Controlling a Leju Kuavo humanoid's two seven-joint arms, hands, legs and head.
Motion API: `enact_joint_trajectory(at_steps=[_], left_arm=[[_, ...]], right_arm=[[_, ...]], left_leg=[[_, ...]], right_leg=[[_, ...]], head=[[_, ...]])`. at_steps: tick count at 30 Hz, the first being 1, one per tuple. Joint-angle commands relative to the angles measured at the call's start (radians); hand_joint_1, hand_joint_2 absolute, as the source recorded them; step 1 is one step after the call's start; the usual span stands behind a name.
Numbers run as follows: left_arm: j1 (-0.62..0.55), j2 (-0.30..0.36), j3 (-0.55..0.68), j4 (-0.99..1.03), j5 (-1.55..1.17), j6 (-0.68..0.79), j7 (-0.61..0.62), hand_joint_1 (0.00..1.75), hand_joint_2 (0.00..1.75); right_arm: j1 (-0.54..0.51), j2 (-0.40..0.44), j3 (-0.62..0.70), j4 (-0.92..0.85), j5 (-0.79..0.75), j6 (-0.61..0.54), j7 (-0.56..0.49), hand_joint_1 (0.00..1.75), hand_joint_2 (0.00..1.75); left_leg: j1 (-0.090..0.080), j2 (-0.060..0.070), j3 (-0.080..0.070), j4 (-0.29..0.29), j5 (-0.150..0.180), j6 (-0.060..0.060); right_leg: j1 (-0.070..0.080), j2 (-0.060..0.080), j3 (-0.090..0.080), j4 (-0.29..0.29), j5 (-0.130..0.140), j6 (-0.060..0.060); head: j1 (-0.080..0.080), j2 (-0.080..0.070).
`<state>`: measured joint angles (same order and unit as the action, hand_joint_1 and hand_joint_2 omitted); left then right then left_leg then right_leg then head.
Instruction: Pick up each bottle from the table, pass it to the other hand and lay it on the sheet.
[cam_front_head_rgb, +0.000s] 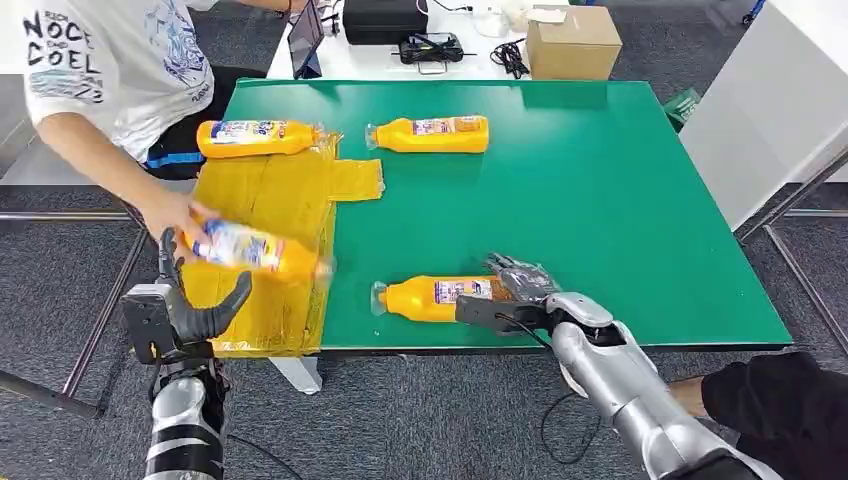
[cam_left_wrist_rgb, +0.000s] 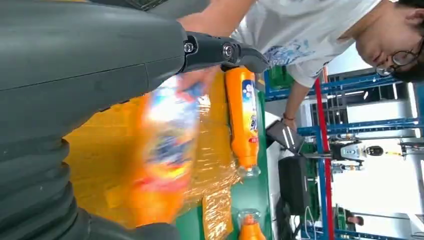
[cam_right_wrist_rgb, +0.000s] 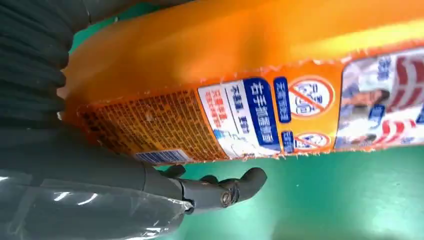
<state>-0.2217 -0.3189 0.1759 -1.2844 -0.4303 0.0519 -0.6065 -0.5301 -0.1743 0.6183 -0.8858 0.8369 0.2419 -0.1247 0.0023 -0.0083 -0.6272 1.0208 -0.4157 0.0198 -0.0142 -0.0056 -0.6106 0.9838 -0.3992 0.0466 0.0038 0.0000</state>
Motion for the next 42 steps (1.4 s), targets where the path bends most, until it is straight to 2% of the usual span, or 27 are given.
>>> enact_joint_trajectory(at_steps=[1,3,4,5,7,8,11,16,17,18,19,21,23,26,29,30,34,37,42], left_arm=[[-0.044,0.006,-0.017,0.096,0.004,-0.003,0.0,0.0,1.75],[-0.044,0.006,-0.017,0.096,0.004,-0.003,0.0,0.0,1.75],[-0.044,0.006,-0.017,0.096,0.004,-0.003,0.0,0.0,1.75],[-0.043,0.005,-0.018,0.094,0.005,-0.004,-0.001,0.0,1.75],[-0.043,0.004,-0.022,0.098,0.006,-0.006,-0.001,0.0,1.75],[-0.044,0.002,-0.024,0.101,0.006,-0.006,-0.001,0.0,1.75],[-0.041,0.0,-0.029,0.109,0.004,-0.007,-0.002,0.0,1.75],[-0.04,-0.006,-0.04,0.125,0.015,-0.027,0.016,0.0,1.75],[-0.031,-0.012,-0.038,0.117,0.035,-0.051,0.037,0.0,1.75],[-0.022,-0.017,-0.039,0.105,0.046,-0.067,0.051,0.0,1.75],[-0.009,-0.022,-0.04,0.089,0.058,-0.083,0.065,0.0,1.75],[0.001,-0.023,-0.044,0.075,0.06,-0.086,0.068,0.0,1.75],[0.013,-0.03,-0.042,0.06,0.089,-0.112,0.09,0.0,1.75],[0.049,-0.03,-0.088,0.019,0.188,-0.158,0.145,0.0,1.75],[0.062,-0.03,-0.133,0.021,0.322,-0.231,0.2,0.0,1.75],[0.062,-0.03,-0.143,0.031,0.367,-0.264,0.215,0.0,1.75],[0.059,-0.029,-0.149,0.042,0.368,-0.26,0.215,0.0,1.75],[0.063,-0.019,-0.168,0.047,0.455,-0.339,0.229,0.0,1.75],[0.076,0.061,-0.299,0.08,0.717,-0.501,0.275,0.0,1.75]], right_arm=[[-0.051,0.014,0.113,0.154,-0.009,-0.006,-0.003,0.54,1.75],[-0.053,0.013,0.112,0.154,-0.009,-0.007,-0.003,0.54,1.75],[-0.053,0.013,0.112,0.154,-0.009,-0.007,-0.003,0.68,1.75],[-0.053,0.019,0.117,0.159,-0.011,-0.013,-0.004,0.66,1.75],[-0.043,0.037,0.116,0.164,-0.021,-0.037,-0.005,0.75,1.75],[-0.035,0.045,0.113,0.163,-0.022,-0.049,-0.001,1.27,1.75],[0.005,0.067,0.09,0.145,-0.039,-0.104,-0.007,1.75,1.75],[0.1,0.087,0.007,0.037,-0.073,-0.207,-0.026,1.75,1.75],[0.154,0.119,-0.068,-0.04,-0.076,-0.293,-0.027,1.75,1.75],[0.199,0.148,-0.126,-0.117,-0.063,-0.33,-0.024,1.75,1.75],[0.241,0.178,-0.175,-0.205,-0.044,-0.344,-0.018,1.75,1.75],[0.268,0.19,-0.194,-0.276,-0.018,-0.315,0.017,1.75,1.75],[0.307,0.241,-0.278,-0.358,-0.004,-0.385,-0.012,1.75,1.75],[0.385,0.351,-0.437,-0.595,0.011,-0.47,-0.062,1.75,1.75],[0.438,0.405,-0.539,-0.74,-0.005,-0.521,-0.128,1.75,1.75],[0.453,0.417,-0.565,-0.766,-0.053,-0.541,-0.174,1.75,1.75],[0.46,0.424,-0.589,-0.755,-0.065,-0.536,-0.206,1.75,1.75],[0.475,0.436,-0.613,-0.754,-0.104,-0.574,-0.256,1.75,1.75],[0.509,0.406,-0.581,-0.655,-0.155,-0.513,-0.339,1.75,1.75]], left_leg=[[0.0,0.001,0.005,-0.001,-0.001,-0.001],[0.001,0.001,0.005,-0.001,-0.001,-0.001],[0.0,0.001,0.004,-0.001,0.0,-0.001],[0.001,0.001,0.006,-0.002,-0.001,-0.001],[0.001,0.001,0.007,-0.002,-0.001,-0.001],[0.001,0.001,0.005,-0.001,-0.001,-0.001],[0.001,0.001,0.008,-0.002,-0.001,-0.001],[0.001,0.001,0.008,-0.002,-0.001,-0.001],[0.001,0.001,0.009,-0.002,-0.001,-0.002],[0.001,0.001,0.008,-0.002,-0.001,-0.001],[0.002,0.001,0.009,-0.003,-0.002,-0.002],[0.002,0.003,0.008,-0.001,-0.003,-0.002],[0.001,0.004,0.007,-0.001,-0.003,-0.002],[0.001,0.004,0.002,0.001,-0.004,-0.002],[0.0,0.001,0.001,0.002,-0.005,-0.001],[0.0,0.0,-0.001,0.001,-0.003,-0.001],[0.0,-0.005,0.001,0.0,-0.002,-0.001],[0.0,-0.001,0.001,0.0,-0.003,-0.001],[0.0,-0.002,0.002,-0.002,-0.002,-0.001]], right_leg=[[0.001,0.0,0.005,-0.001,-0.001,-0.002],[0.001,0.0,0.005,-0.001,-0.001,-0.002],[0.001,0.0,0.004,-0.001,0.0,-0.001],[0.001,0.0,0.006,-0.002,-0.001,-0.002],[0.001,0.001,0.006,-0.002,-0.001,-0.002],[0.001,0.001,0.005,-0.002,0.0,-0.001],[0.001,0.0,0.007,-0.002,-0.001,-0.002],[0.001,-0.001,0.007,-0.003,-0.001,-0.002],[0.002,-0.001,0.008,-0.003,-0.002,-0.002],[0.002,-0.001,0.007,-0.002,-0.001,-0.002],[0.002,-0.001,0.008,-0.003,-0.002,-0.002],[0.002,0.001,0.006,-0.001,-0.002,-0.002],[0.001,0.002,0.005,0.0,-0.002,-0.002],[0.001,0.003,0.001,0.003,-0.003,-0.003],[0.0,0.001,0.001,0.004,-0.005,-0.002],[0.0,0.0,-0.001,0.003,-0.004,-0.001],[0.0,-0.005,0.002,0.0,-0.003,-0.001],[0.0,-0.001,0.002,0.0,-0.002,-0.001],[-0.001,-0.002,0.002,-0.003,-0.002,-0.001]], head=[[0.0,0.0],[0.0,0.0],[0.0,0.0],[0.0,0.0],[0.0,0.0],[0.0,0.0],[0.0,0.0],[-0.001,0.0],[0.0,0.0],[0.0,0.0],[0.0,0.0],[0.0,0.0],[0.0,0.0],[-0.001,0.0],[0.0,0.0],[-0.001,0.0],[-0.001,0.0],[-0.001,0.0],[-0.001,0.0]])
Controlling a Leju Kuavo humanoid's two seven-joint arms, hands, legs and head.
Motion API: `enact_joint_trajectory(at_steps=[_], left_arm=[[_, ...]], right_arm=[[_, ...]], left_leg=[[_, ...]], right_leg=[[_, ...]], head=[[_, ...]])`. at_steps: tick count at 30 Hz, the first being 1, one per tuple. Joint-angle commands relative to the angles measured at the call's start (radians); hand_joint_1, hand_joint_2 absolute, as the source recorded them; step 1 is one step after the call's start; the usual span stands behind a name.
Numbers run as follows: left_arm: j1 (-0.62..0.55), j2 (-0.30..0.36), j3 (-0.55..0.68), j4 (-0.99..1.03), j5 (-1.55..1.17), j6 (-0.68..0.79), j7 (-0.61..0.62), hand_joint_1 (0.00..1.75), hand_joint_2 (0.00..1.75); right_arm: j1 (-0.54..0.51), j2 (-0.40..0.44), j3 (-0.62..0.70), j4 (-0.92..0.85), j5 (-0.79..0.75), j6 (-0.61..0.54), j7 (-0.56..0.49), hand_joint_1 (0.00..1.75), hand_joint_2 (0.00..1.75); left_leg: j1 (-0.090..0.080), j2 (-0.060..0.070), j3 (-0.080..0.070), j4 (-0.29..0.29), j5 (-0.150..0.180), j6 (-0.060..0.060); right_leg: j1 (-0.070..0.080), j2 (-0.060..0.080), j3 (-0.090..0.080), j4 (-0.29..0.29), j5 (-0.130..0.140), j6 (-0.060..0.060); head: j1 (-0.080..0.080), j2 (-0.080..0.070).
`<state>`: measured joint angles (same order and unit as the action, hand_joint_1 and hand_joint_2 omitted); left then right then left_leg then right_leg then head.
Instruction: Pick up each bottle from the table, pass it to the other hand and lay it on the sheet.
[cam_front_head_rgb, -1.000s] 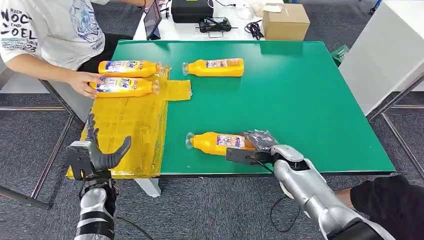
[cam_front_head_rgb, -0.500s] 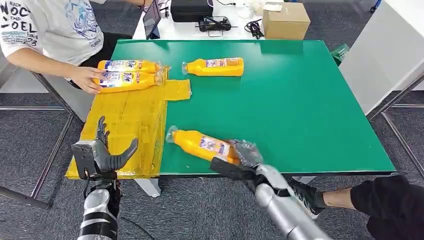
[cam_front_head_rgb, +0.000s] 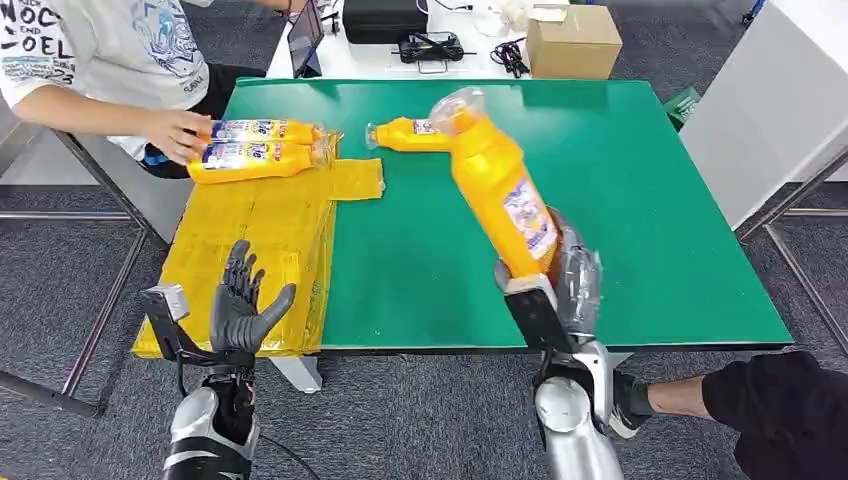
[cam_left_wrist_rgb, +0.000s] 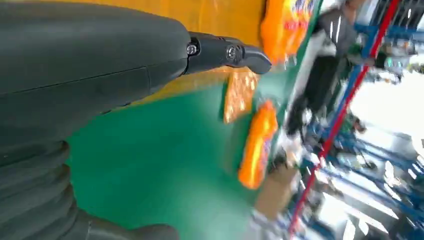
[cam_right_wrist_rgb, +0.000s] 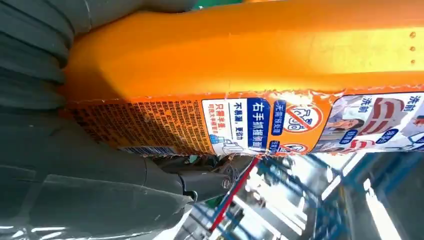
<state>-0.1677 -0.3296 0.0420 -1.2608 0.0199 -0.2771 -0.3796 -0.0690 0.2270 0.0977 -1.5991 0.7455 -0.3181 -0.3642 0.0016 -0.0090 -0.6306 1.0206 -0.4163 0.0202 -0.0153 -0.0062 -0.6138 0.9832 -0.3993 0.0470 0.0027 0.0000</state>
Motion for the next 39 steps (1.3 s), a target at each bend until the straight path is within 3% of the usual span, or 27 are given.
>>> enact_joint_trajectory(at_steps=[1,7,14,18,19,23,39], left_arm=[[0.022,0.078,-0.176,0.059,0.274,-0.17,0.046,0.0,1.75],[0.016,0.129,-0.303,0.062,0.352,-0.234,0.033,0.0,1.75],[0.008,0.14,-0.328,0.075,0.376,-0.235,0.035,0.0,1.75],[-0.013,0.145,-0.357,0.108,0.389,-0.23,0.032,0.0,1.75],[-0.019,0.144,-0.362,0.121,0.388,-0.228,0.032,0.0,1.75],[-0.033,0.143,-0.384,0.155,0.367,-0.225,0.025,0.0,1.75],[0.003,0.199,-0.504,0.066,0.361,-0.355,-0.021,0.0,1.75]], right_arm=[[0.047,0.006,-0.054,0.079,-0.062,0.043,-0.107,1.75,1.75],[0.052,0.011,0.079,0.226,-0.069,0.155,-0.159,1.75,1.75],[0.043,0.014,0.115,0.272,-0.071,0.161,-0.163,1.75,1.75],[0.016,0.023,0.234,0.395,-0.003,0.177,-0.165,1.75,1.75],[0.003,0.037,0.264,0.434,0.016,0.163,-0.164,1.75,1.75],[-0.034,0.049,0.338,0.508,0.016,0.169,-0.16,1.75,1.75],[-0.087,0.034,0.396,0.593,-0.028,0.208,-0.141,1.75,1.75]], left_leg=[[0.001,0.0,0.008,-0.003,-0.002,-0.001],[0.001,0.002,0.006,-0.003,-0.002,-0.001],[0.001,0.002,0.004,-0.002,-0.001,-0.001],[0.002,0.005,0.012,-0.003,-0.004,-0.002],[0.001,0.004,0.006,-0.002,-0.002,-0.001],[0.001,0.005,0.008,-0.003,-0.003,-0.002],[0.002,0.003,0.005,-0.001,-0.002,-0.002]], right_leg=[[0.001,-0.001,0.008,-0.003,-0.002,-0.002],[0.001,0.002,0.006,-0.002,-0.001,-0.002],[0.001,0.002,0.004,-0.001,-0.001,-0.002],[0.002,0.005,0.011,-0.003,-0.003,-0.004],[0.002,0.004,0.006,-0.002,0.0,-0.002],[0.002,0.005,0.007,-0.002,-0.001,-0.003],[0.002,0.003,0.004,0.0,-0.002,-0.002]], head=[[0.0,0.0],[0.0,0.0],[0.0,0.0],[0.001,0.0],[0.001,0.0],[0.0,0.0],[0.001,0.0]])
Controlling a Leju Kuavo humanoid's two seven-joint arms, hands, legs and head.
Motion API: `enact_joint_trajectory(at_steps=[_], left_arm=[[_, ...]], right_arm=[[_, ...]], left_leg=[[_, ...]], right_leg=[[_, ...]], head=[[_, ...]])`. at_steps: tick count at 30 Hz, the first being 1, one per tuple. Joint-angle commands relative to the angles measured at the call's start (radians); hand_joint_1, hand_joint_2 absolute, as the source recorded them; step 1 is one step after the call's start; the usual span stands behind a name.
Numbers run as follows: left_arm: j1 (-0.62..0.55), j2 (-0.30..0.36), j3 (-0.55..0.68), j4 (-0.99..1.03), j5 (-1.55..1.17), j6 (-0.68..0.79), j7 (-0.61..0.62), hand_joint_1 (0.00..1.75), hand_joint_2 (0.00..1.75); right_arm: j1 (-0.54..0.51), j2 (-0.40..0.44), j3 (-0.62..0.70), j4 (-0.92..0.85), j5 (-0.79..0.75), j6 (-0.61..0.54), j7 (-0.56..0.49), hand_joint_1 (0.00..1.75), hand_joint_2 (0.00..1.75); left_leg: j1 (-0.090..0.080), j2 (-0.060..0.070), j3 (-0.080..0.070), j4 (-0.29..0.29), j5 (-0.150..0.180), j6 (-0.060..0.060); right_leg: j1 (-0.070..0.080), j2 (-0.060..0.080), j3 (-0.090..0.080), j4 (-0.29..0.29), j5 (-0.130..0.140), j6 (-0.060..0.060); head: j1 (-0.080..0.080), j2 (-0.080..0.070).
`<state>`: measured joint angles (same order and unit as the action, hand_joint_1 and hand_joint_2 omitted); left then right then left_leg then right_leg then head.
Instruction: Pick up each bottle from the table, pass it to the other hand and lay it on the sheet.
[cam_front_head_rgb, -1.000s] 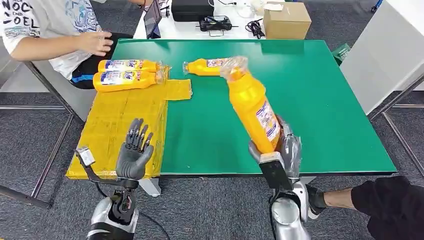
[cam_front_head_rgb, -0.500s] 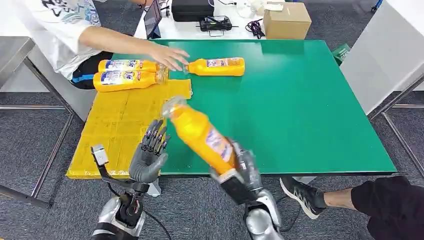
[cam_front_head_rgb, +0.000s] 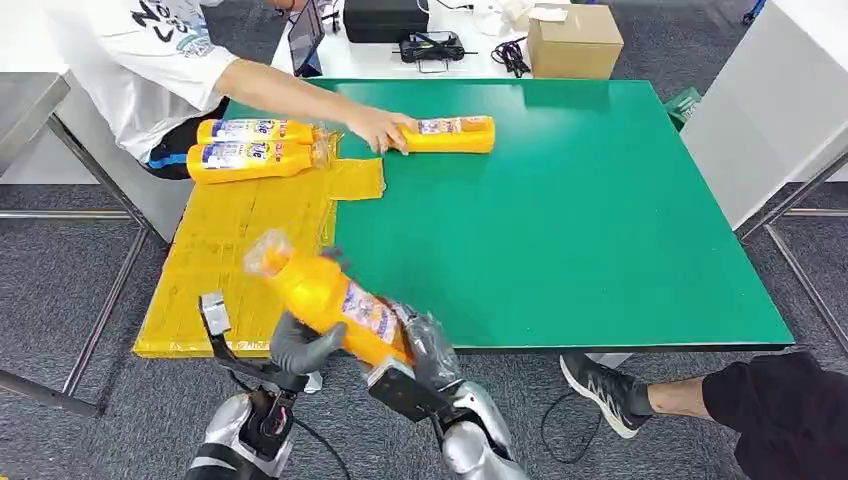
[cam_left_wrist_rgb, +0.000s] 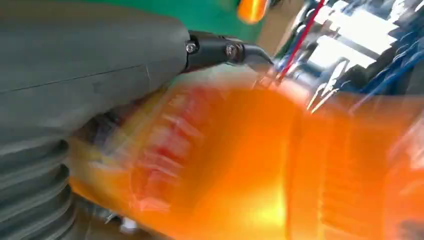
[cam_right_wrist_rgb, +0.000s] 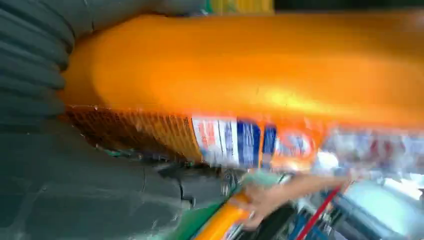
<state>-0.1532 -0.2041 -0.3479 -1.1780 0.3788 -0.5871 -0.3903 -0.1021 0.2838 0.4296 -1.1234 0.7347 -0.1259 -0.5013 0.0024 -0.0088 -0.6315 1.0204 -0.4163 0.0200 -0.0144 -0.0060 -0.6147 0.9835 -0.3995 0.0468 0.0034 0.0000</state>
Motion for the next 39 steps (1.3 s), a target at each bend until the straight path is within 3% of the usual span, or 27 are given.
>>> enact_joint_trajectory(at_steps=[1,14,15,16,36,37,38,39], left_arm=[[-0.011,0.073,-0.114,-0.016,0.002,-0.045,-0.011,0.0,1.75],[0.009,0.087,-0.138,-0.061,-0.035,-0.061,-0.04,0.0,1.75],[0.01,0.083,-0.133,-0.058,-0.03,-0.059,-0.041,0.8,1.75],[0.009,0.081,-0.13,-0.058,-0.028,-0.057,-0.042,1.75,1.75],[0.018,0.072,-0.078,-0.049,-0.021,-0.012,-0.03,1.75,1.75],[0.017,0.071,-0.074,-0.049,-0.021,-0.009,-0.03,1.75,1.75],[0.016,0.069,-0.057,-0.052,-0.025,0.011,-0.029,1.75,1.75],[0.016,0.067,-0.039,-0.059,-0.025,0.022,-0.029,1.75,1.75]], right_arm=[[-0.054,-0.023,0.064,0.117,-0.017,0.015,-0.004,1.75,1.75],[-0.054,-0.022,0.079,0.108,-0.041,0.052,0.002,1.75,1.75],[-0.054,-0.022,0.082,0.111,-0.038,0.049,0.003,1.75,1.75],[-0.052,-0.021,0.084,0.114,-0.038,0.048,0.003,1.75,1.75],[-0.046,-0.029,0.097,0.128,-0.032,0.048,0.009,1.73,1.75],[-0.045,-0.029,0.095,0.126,-0.033,0.046,0.009,1.68,1.75],[-0.04,-0.029,0.09,0.118,-0.033,0.036,0.008,1.34,1.75],[-0.033,-0.028,0.08,0.1,-0.034,0.025,0.009,0.21,1.75]], left_leg=[[0.001,0.002,0.005,-0.001,-0.002,-0.001],[0.001,0.001,0.007,-0.001,-0.003,-0.001],[0.001,0.001,0.004,-0.001,-0.002,-0.001],[0.001,0.001,0.007,-0.001,-0.003,-0.001],[0.001,0.0,0.004,-0.001,-0.001,-0.001],[0.001,0.0,0.003,-0.001,-0.001,-0.001],[0.001,0.0,0.006,-0.001,-0.002,-0.001],[0.001,0.0,0.003,-0.001,-0.001,-0.001]], right_leg=[[0.001,0.001,0.004,-0.001,-0.001,-0.002],[0.001,0.001,0.007,-0.001,-0.002,-0.002],[0.001,0.001,0.004,-0.001,-0.001,-0.002],[0.001,0.001,0.006,-0.001,-0.002,-0.002],[0.001,0.0,0.004,-0.001,-0.001,-0.002],[0.001,0.0,0.003,-0.001,-0.001,-0.001],[0.001,0.0,0.006,-0.001,-0.002,-0.002],[0.001,0.0,0.003,-0.001,-0.001,-0.001]], head=[[0.0,0.0],[0.0,0.0],[0.0,0.0],[0.0,0.0],[0.0,0.0],[0.0,0.0],[0.0,0.0],[0.0,0.0]])
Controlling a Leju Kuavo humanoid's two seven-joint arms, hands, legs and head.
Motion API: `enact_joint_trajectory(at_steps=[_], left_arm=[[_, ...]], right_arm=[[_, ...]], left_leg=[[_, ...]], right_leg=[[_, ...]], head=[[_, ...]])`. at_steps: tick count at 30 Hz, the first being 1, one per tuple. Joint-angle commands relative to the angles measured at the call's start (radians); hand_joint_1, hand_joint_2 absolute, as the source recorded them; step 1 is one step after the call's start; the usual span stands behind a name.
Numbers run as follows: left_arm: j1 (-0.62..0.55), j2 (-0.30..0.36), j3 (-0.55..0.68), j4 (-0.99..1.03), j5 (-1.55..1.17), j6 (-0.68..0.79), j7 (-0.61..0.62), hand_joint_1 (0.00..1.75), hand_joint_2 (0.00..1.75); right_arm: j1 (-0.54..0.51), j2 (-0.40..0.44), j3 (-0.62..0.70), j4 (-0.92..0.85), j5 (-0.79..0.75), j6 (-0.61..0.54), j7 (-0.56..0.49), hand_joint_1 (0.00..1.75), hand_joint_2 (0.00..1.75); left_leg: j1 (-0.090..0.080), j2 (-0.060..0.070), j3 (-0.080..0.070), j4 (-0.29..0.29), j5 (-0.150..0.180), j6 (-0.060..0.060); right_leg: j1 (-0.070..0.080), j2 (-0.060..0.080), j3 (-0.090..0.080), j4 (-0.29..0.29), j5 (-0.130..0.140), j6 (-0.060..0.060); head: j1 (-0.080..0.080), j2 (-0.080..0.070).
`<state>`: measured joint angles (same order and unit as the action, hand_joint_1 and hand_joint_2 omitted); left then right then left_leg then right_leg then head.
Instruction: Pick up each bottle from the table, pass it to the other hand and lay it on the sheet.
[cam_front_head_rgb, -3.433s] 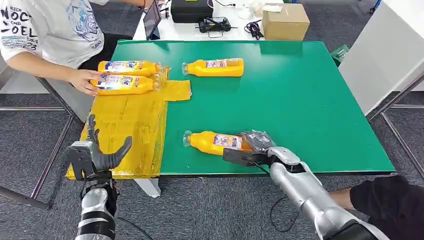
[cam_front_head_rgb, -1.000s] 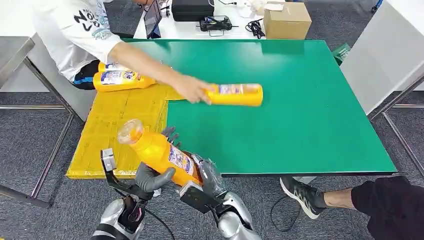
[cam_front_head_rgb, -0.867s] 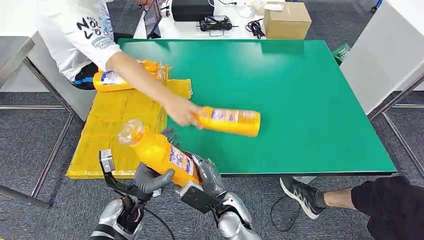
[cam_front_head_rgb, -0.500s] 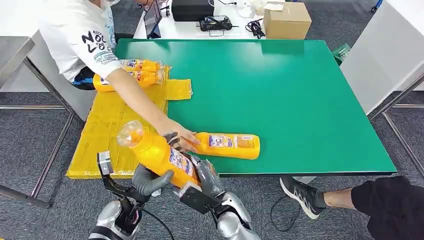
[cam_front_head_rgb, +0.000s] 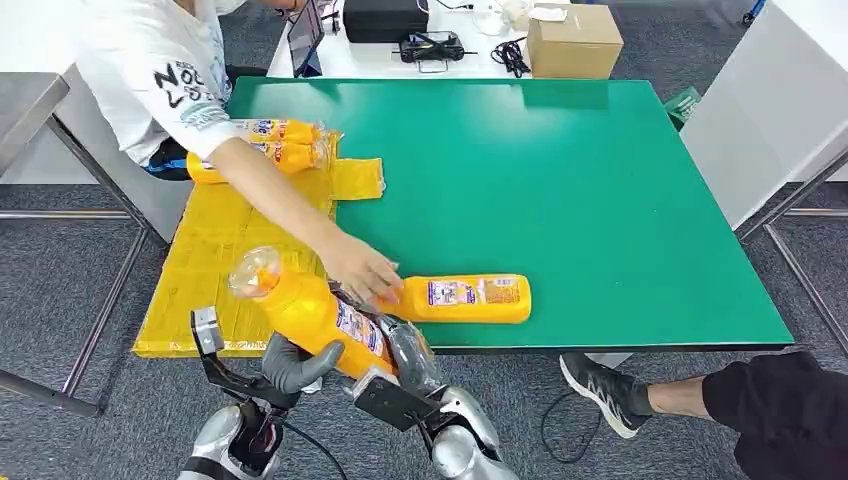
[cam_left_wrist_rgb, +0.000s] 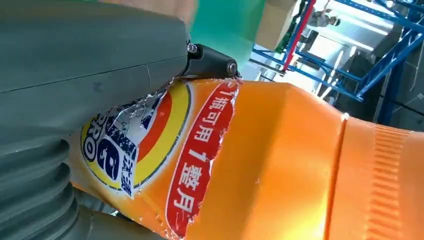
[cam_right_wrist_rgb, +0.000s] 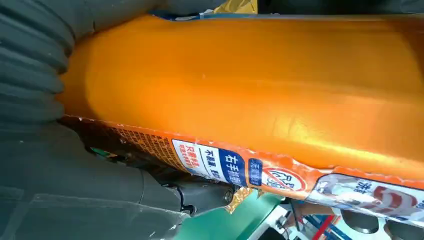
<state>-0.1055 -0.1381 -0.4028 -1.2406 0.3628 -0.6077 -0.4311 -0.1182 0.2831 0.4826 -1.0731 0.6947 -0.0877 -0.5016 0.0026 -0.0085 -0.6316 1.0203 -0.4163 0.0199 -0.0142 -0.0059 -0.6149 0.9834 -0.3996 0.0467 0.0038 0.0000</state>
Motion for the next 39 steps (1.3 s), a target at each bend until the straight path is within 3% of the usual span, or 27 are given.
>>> enact_joint_trajectory(at_steps=[1,2,7,13,19,26,30,34,39], left_arm=[[-0.033,-0.001,0.026,0.0,-0.014,0.057,0.012,1.75,1.75],[-0.029,-0.007,0.057,-0.019,-0.036,0.09,0.013,1.75,1.75],[-0.033,-0.011,0.091,-0.032,-0.063,0.12,0.014,1.75,1.75],[-0.078,-0.028,0.195,-0.023,-0.109,0.178,0.019,1.75,1.75],[-0.077,-0.033,0.198,-0.02,-0.112,0.184,0.018,1.75,1.75],[-0.138,-0.061,0.317,0.004,-0.187,0.279,0.022,1.75,1.75],[-0.211,-0.077,0.341,-0.066,-0.553,0.498,-0.03,1.75,1.75],[-0.325,-0.056,0.299,-0.079,-1.058,0.753,0.009,1.75,1.75],[-0.43,-0.008,0.268,0.056,-1.413,0.866,0.062,1.75,1.75]], right_arm=[[-0.012,-0.024,0.016,0.038,0.002,-0.026,0.013,0.0,1.75],[0.0,-0.021,-0.003,-0.006,-0.005,-0.029,0.022,0.0,0.0],[0.013,-0.02,-0.031,-0.072,-0.027,-0.015,0.035,0.0,0.0],[0.043,-0.029,-0.11,-0.257,-0.18,0.085,0.006,0.0,0.0],[0.05,-0.025,-0.112,-0.258,-0.188,0.086,0.0,0.0,0.0],[0.09,-0.03,-0.168,-0.446,-0.251,0.102,-0.028,0.0,0.0],[0.099,-0.005,-0.2,-0.567,-0.307,0.07,-0.085,0.0,0.0],[0.067,0.0,-0.196,-0.67,-0.356,0.026,-0.128,0.0,0.0],[0.032,-0.01,-0.16,-0.677,-0.366,0.006,-0.11,0.0,0.0]], left_leg=[[0.001,0.0,0.006,-0.001,-0.002,-0.001],[0.001,0.001,0.008,-0.001,-0.003,-0.001],[0.0,0.001,0.004,-0.001,-0.002,-0.001],[0.0,-0.001,0.002,0.0,-0.001,-0.001],[0.0,-0.001,0.003,-0.001,-0.001,-0.001],[0.0,-0.001,0.002,0.0,0.0,-0.001],[0.001,-0.002,0.004,0.002,-0.002,-0.001],[0.001,-0.003,0.001,0.003,-0.002,-0.001],[0.001,-0.001,0.003,0.001,-0.001,-0.001]], right_leg=[[0.001,0.0,0.006,-0.001,-0.002,-0.002],[0.001,0.0,0.009,-0.001,-0.003,-0.003],[0.001,0.0,0.004,-0.001,-0.002,-0.002],[0.001,-0.001,0.002,0.001,-0.001,-0.001],[0.0,-0.001,0.003,-0.001,-0.001,-0.001],[0.0,-0.002,0.002,0.0,-0.001,-0.001],[0.002,-0.003,0.004,0.002,-0.003,-0.002],[0.001,-0.003,0.002,0.003,-0.003,-0.002],[0.001,-0.001,0.004,0.002,-0.002,-0.002]], head=[[0.0,0.0],[0.0,0.0],[0.0,0.0],[0.0,0.0],[0.0,0.0],[0.0,0.0],[0.0,0.0],[0.0,0.0],[0.0,0.0]])
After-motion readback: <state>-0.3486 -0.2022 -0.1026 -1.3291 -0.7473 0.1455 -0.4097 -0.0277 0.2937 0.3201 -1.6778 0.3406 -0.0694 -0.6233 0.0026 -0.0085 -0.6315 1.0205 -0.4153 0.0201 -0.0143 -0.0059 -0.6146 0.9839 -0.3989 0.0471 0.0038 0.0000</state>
